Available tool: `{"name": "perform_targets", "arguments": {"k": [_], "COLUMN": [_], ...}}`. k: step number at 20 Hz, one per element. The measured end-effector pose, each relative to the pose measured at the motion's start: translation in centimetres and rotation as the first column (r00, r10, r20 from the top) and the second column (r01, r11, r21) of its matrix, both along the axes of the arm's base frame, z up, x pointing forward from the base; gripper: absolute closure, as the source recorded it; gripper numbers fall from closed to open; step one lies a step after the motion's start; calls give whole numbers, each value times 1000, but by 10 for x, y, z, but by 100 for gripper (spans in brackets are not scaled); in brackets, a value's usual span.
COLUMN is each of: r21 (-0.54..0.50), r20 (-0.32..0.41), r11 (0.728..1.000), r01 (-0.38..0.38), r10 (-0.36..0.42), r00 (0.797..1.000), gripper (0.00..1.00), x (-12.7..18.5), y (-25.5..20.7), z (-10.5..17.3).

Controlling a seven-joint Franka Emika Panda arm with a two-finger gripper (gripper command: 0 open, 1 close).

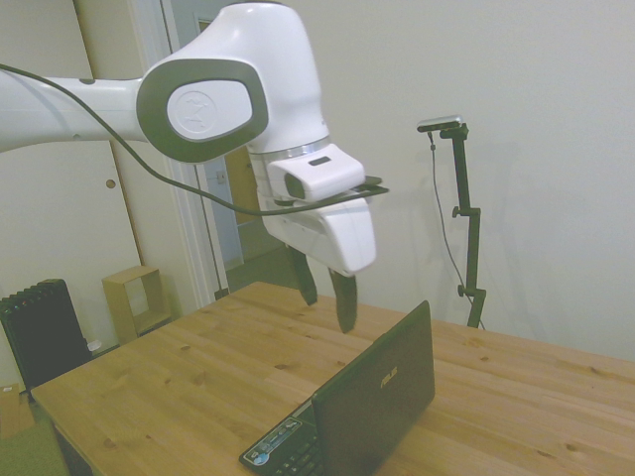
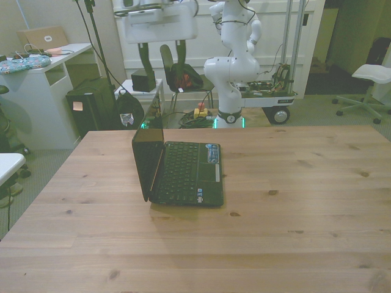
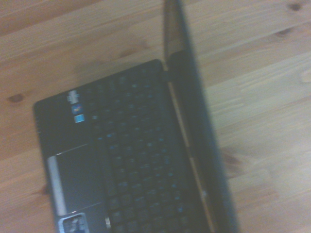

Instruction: Close the laptop

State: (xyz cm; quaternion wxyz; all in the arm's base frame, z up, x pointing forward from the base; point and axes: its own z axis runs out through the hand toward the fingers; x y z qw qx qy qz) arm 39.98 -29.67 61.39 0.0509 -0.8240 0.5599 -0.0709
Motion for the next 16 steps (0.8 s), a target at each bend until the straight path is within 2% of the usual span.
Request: {"name": "perform_targets", "arguments": {"k": [6,9,12,16], "r21": [-13,1,26,40], "r20": [-24,-52,-86,-108], "r11": [998,997,997,998], "r01": [60,78,78,56], "r10": [-60,-77,-76,-52], "r00": [998,996,993,993], "gripper": [0,0,0,0], "x": [-26,-31,-25,-3], "y": [-90,-119,-136,-134], "z": [-13,-33,-61,-87]}}
